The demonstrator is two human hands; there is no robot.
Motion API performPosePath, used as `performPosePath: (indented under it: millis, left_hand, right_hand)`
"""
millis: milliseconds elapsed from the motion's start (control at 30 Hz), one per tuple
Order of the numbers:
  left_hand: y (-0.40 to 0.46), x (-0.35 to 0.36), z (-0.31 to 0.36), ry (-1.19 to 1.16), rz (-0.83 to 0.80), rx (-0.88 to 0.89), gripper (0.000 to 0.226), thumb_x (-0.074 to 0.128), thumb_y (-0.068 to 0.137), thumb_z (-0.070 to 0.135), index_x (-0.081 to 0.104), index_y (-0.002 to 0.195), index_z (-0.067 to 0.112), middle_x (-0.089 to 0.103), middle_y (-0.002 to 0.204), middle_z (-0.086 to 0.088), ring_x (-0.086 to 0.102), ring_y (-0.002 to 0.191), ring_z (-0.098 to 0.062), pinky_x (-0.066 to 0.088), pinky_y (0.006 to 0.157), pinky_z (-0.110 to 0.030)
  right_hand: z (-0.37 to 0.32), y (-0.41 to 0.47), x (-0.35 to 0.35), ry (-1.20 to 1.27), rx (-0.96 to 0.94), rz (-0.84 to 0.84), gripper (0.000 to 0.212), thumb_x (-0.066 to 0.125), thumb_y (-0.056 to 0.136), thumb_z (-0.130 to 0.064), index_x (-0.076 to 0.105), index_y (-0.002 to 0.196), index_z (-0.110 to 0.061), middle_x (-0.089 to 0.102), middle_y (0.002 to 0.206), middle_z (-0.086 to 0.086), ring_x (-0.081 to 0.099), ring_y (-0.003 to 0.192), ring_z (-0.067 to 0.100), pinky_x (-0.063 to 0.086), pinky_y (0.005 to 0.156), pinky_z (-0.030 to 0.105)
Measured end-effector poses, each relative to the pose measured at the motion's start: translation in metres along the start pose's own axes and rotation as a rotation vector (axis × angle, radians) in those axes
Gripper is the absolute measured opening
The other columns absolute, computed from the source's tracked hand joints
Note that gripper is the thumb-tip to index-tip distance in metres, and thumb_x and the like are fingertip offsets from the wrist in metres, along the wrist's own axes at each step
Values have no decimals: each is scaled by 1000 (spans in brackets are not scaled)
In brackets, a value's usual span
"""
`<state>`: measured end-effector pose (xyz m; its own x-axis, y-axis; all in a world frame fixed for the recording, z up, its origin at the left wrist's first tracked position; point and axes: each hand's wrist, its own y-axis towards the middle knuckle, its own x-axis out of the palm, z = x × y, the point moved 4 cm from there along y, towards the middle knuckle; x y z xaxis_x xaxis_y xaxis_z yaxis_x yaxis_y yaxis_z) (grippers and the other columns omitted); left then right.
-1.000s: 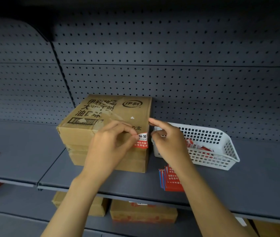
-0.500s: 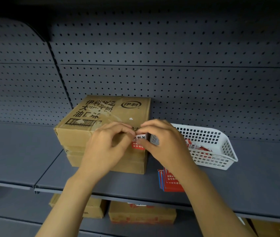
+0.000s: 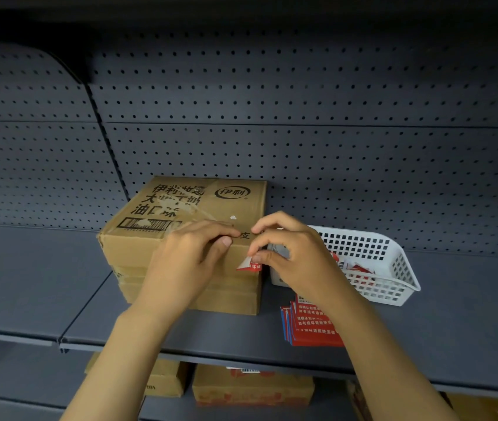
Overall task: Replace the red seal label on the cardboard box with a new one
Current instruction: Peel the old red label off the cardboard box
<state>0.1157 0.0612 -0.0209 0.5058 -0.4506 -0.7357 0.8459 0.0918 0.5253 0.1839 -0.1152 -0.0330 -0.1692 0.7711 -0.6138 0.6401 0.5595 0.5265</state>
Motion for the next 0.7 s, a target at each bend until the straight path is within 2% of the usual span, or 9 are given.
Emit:
performPosePath:
  millis: [100,233,400,500,567,633,700]
  left_hand:
    - [0,1,-2,1,-5,-3,18,61,96,29,71,107,40,71,109,22,65,106,-9,53,85,-36]
    - [1,0,-4,-8,-23,-2,18,62,96,29,72,108,40,71,107,22,64,105,-7,53,85,-36]
    - [3,0,-3,-18,-28,11,18,63,96,28,73,108,38,71,107,20,65,102,-7,52,84,-33]
    - [1,-1,-3,-5,-17,30,18,63,95,29,73,108,36,72,105,19,65,101,-8,51,82,-32]
    - [1,-1,-3,5,-4,43,17,62,95,30,73,107,34,73,102,16,66,98,-11,49,78,-30]
    - [2,-1,-3,20,-2,51,18,59,94,32,73,106,32,73,99,14,66,94,-13,46,75,-29]
    - [2,-2,-4,18,-10,51,16,62,95,30,73,106,32,73,98,14,66,93,-13,46,75,-29]
  right_hand:
    - [-2,3,-3,-40,-44,-40,9,79,86,-19,76,83,-27,60,115,-15,64,99,16,55,83,49]
    - [-2,4,-6,-70,-64,-90,10,78,87,-18,75,82,-25,58,115,-15,64,97,16,56,80,49]
    - [-4,3,-8,-73,-70,-125,11,76,89,-17,73,86,-27,57,117,-20,60,105,13,53,90,46]
    - [-8,4,-8,-173,-76,-160,21,77,88,-17,73,102,-32,58,127,-19,51,116,9,49,96,42]
    - [-15,5,-6,-209,-111,-163,41,78,87,-19,68,122,-38,58,130,-18,50,116,8,48,98,37]
    - [-21,5,-2,-184,-111,-181,63,79,87,-23,54,142,-43,59,130,-17,52,118,9,45,100,28]
    - [-25,6,2,-248,-163,-133,59,82,83,-25,61,136,-40,63,123,-13,54,114,11,45,95,27]
